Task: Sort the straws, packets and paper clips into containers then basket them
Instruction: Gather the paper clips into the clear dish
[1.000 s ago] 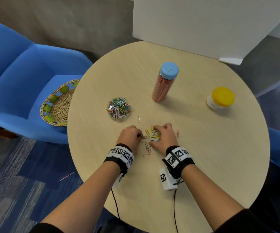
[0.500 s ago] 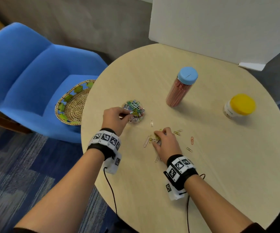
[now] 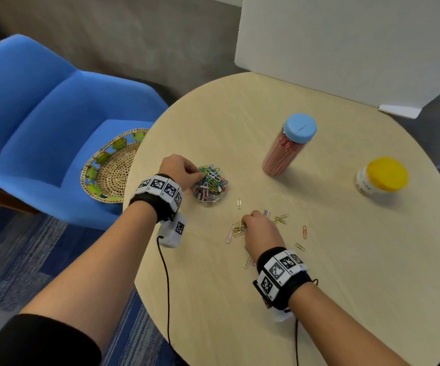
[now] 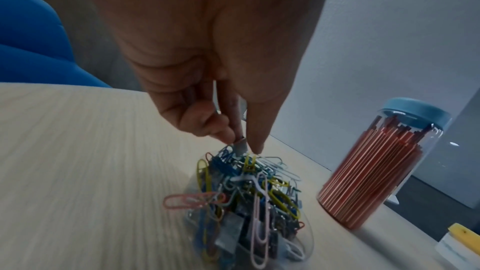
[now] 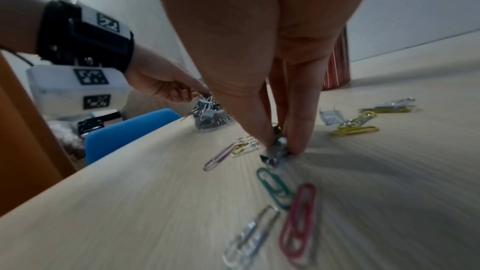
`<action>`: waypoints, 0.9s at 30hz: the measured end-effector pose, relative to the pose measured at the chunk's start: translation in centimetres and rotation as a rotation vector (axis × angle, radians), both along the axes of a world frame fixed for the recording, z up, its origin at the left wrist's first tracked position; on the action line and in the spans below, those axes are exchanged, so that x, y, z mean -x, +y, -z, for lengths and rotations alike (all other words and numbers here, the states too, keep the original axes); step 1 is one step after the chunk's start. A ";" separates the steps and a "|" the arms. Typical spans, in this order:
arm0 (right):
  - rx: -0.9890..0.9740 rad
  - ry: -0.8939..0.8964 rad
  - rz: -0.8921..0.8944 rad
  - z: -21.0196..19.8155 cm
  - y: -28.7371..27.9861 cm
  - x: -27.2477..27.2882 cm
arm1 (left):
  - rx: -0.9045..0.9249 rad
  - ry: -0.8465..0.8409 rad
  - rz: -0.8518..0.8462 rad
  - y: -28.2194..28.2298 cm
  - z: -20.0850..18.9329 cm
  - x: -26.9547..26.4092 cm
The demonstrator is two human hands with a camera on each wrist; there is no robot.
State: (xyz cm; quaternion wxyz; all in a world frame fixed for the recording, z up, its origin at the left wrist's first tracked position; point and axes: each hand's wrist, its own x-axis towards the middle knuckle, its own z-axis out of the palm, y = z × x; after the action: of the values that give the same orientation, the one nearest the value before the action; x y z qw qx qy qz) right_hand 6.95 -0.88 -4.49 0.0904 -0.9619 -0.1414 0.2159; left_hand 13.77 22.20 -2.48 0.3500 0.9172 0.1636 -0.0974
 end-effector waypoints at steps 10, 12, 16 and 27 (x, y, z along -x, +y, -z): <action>-0.043 0.054 0.182 -0.5 0.6 0.3 | -0.127 -0.038 0.068 1.0 0.8 0.1; -0.001 0.078 0.091 -0.4 1.1 0.9 | -0.152 -0.038 0.085 0.9 1.0 0.1; 0.042 0.074 -0.019 -0.1 1.5 2.0 | -0.184 -0.046 0.056 0.7 1.5 0.0; -0.016 -0.078 -0.140 1.6 1.3 3.3 | -0.090 -0.176 0.107 0.3 2.0 1.2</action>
State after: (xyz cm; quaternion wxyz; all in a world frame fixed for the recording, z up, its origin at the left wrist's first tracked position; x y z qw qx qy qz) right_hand 3.67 0.46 -6.11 0.0770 -0.9566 -0.2135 0.1828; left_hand 12.55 22.46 -4.52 0.3157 0.9444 0.0874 -0.0277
